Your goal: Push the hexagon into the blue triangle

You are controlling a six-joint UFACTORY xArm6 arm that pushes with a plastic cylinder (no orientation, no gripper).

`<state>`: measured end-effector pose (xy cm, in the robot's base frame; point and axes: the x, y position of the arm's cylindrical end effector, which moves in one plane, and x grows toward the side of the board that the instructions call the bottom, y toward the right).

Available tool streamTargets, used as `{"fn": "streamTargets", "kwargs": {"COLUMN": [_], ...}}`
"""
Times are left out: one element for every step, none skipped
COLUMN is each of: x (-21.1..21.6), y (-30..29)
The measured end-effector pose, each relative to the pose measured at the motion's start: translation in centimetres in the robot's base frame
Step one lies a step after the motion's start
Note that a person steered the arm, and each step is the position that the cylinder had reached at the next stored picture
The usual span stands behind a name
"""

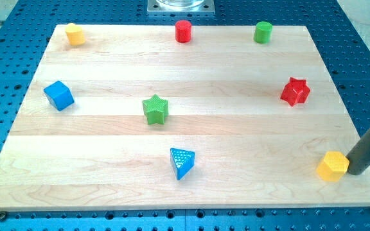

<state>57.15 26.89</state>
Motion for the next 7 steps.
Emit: {"fn": "streamTargets", "kwargs": {"x": [0.0, 0.0, 0.9, 2.8, 1.6, 1.2, -1.4], "y": [-5.3, -16.5, -16.4, -18.2, -23.1, -21.9, -21.4]}}
